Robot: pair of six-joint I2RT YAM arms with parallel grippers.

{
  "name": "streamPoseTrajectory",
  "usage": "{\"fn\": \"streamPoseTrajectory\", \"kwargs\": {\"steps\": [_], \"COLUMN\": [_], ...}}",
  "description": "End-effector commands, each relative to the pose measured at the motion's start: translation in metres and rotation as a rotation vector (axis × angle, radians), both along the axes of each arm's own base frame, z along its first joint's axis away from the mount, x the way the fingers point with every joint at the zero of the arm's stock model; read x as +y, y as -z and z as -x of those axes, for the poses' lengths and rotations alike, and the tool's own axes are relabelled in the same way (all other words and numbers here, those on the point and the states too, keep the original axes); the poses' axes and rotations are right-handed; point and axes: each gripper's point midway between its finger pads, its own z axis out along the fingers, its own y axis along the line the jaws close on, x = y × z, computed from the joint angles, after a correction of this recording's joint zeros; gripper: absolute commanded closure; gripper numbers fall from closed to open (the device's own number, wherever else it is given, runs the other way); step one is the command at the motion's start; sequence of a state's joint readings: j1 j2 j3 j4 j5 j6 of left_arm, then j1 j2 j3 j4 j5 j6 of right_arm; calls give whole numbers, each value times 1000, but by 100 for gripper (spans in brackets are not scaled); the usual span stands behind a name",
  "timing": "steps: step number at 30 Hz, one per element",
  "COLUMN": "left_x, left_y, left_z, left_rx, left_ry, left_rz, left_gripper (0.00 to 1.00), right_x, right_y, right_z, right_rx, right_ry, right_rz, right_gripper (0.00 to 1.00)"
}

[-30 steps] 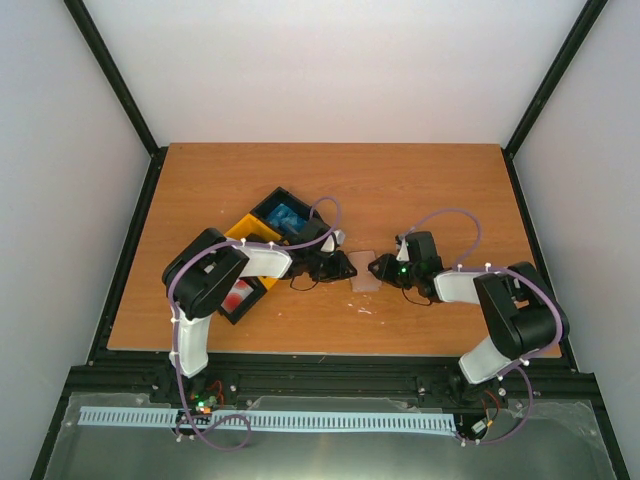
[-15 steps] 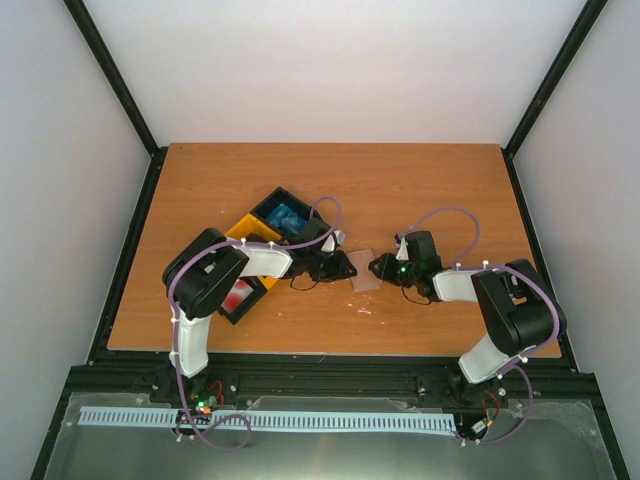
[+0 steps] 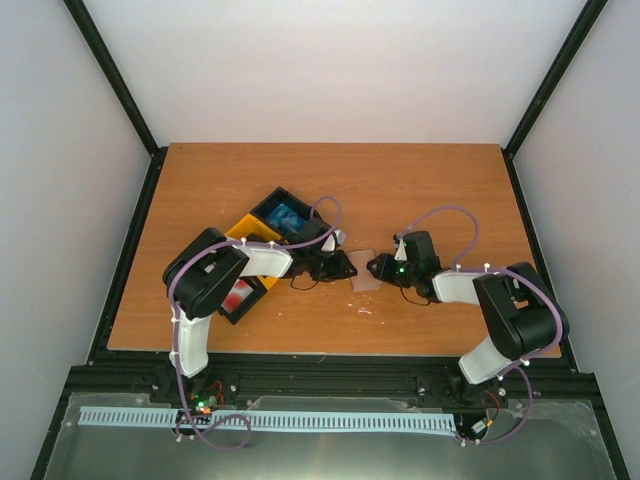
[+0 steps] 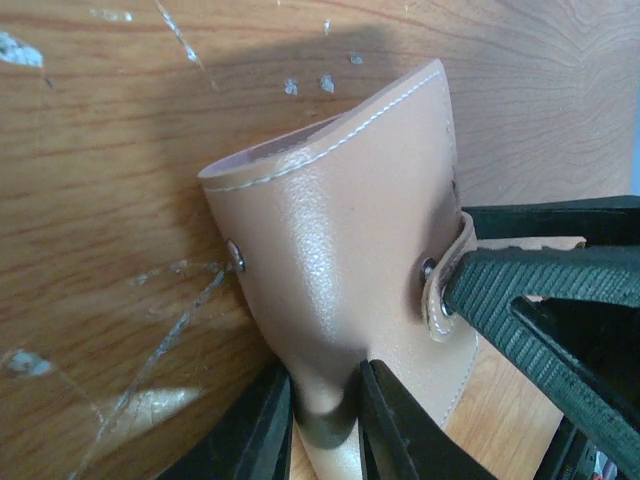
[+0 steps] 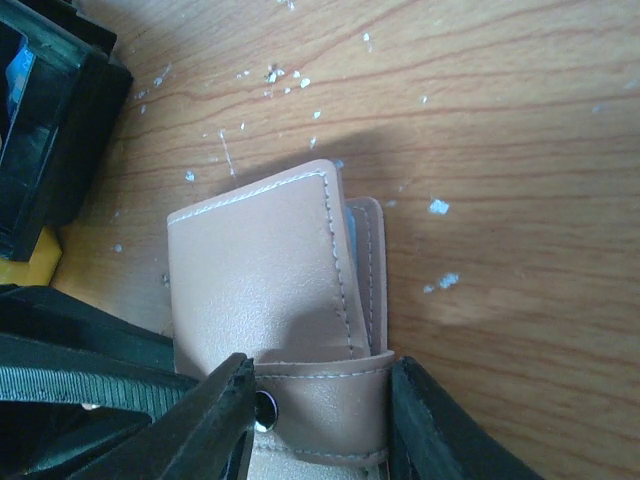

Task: Put the credit cards into the card holder
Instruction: Close the card holder at the center of the board.

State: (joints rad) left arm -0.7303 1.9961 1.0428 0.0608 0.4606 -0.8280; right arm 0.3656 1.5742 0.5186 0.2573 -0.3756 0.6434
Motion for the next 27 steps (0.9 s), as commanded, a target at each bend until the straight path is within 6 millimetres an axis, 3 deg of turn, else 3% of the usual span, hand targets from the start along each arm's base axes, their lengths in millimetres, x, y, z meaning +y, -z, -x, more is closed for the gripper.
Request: {"fn": "streamPoseTrajectory", "kwargs": {"steps": [1, 11, 17, 27], "left_x": [71, 70, 70, 68], "left_y": [100, 101, 101, 102], "left_z": [48, 47, 46, 48], "left_rx": [198, 193, 192, 199], "left_ry": [-59, -54, -50, -40], "left_rz": [-375, -377, -377, -371], "left_gripper": [80, 80, 80, 80], "right_x": [5, 11, 10, 8], "right_y": [10, 3, -5, 5], "right_z": [27, 42, 40, 33], "right_rx": [97, 54, -1, -3], "right_ry": [-33, -98, -106, -106], "right_rz": [-8, -73, -74, -19], "right_gripper": [63, 62, 64, 70]}}
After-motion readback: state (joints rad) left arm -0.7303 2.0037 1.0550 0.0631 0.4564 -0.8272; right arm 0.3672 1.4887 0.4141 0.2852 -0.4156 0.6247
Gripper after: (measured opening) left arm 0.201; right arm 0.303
